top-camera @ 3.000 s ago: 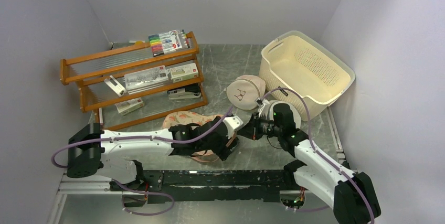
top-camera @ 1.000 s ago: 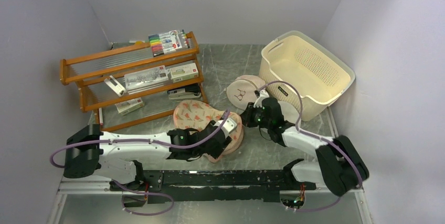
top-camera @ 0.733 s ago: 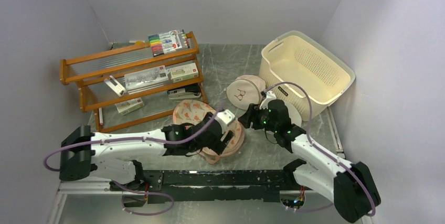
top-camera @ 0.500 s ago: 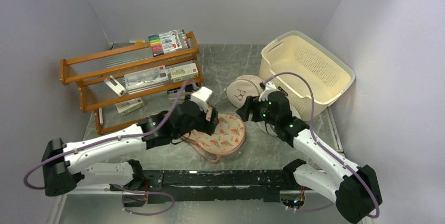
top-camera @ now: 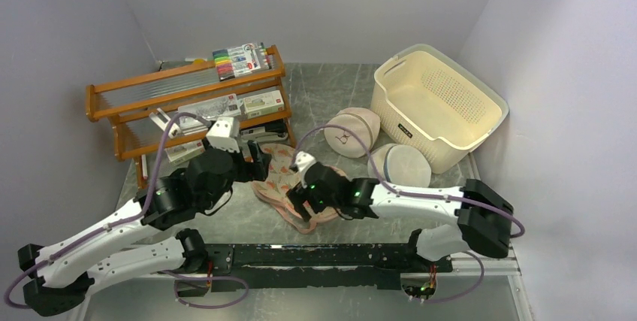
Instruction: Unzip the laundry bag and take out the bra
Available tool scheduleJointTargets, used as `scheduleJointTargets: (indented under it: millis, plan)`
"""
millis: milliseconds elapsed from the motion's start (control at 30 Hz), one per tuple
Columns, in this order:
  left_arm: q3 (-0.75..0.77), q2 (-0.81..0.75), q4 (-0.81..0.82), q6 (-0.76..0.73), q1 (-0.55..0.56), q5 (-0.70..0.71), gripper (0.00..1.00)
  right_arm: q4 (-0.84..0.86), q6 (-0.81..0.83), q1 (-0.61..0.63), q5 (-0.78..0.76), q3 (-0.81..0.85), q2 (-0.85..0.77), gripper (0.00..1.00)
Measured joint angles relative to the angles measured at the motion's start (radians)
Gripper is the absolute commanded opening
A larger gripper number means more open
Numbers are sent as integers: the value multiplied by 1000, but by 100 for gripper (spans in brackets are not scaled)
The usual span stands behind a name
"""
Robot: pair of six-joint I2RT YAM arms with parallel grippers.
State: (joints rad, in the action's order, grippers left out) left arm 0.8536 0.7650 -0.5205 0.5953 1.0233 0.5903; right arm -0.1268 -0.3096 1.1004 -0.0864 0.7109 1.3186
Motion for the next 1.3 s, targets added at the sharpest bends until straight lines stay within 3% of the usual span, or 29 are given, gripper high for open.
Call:
scheduleJointTargets:
  millis: [267, 567, 700, 933, 1300]
  plan:
    - [4, -25, -74, 11, -1, 98, 96, -139, 86, 252, -273, 144, 185, 80]
    - [4, 6, -91, 7, -2, 105, 95, -217, 88, 291, -443, 173, 257, 53]
    - [4, 6, -90, 5, -2, 105, 95, -209, 84, 293, -434, 165, 219, 26]
    - [4, 6, -91, 3, -2, 105, 95, -136, 75, 294, -344, 150, 110, 0]
    - [4, 6, -91, -4, -2, 105, 95, 12, -43, 255, -158, 112, 11, 0]
